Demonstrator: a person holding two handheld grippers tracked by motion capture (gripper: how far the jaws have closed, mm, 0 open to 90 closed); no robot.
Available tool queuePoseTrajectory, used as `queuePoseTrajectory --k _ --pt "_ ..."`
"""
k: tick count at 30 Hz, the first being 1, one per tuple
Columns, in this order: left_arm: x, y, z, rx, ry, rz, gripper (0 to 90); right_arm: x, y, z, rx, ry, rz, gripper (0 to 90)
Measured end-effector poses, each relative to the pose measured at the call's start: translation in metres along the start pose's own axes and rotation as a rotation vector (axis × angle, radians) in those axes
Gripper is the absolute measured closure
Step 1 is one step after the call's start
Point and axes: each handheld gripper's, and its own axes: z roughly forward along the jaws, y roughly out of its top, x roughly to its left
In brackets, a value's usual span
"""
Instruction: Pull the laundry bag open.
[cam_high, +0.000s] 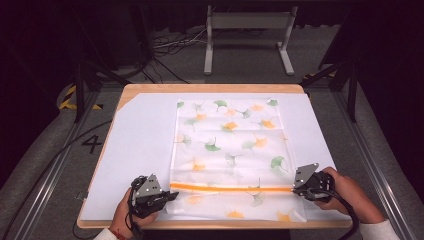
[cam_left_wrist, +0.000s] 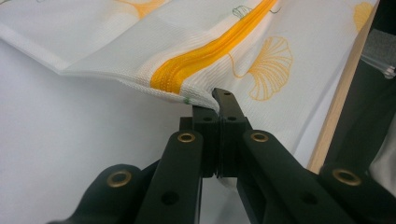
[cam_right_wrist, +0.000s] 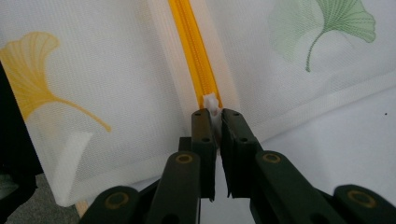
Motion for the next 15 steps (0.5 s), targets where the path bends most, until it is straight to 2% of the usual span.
queuePoseTrajectory --k 7,15 --pt "-0.0002 -0.0001 0.0001 -0.001 -0.003 0.002 88.4 0.0001 -0.0012 -0.0005 0.011 -0.008 0.002 84.7" --pt "-0.0005 -0.0002 0.0004 -0.001 -0.006 0.0 88.4 -0.0005 -0.0046 -0.0006 -0.002 -0.005 0.017 84.7"
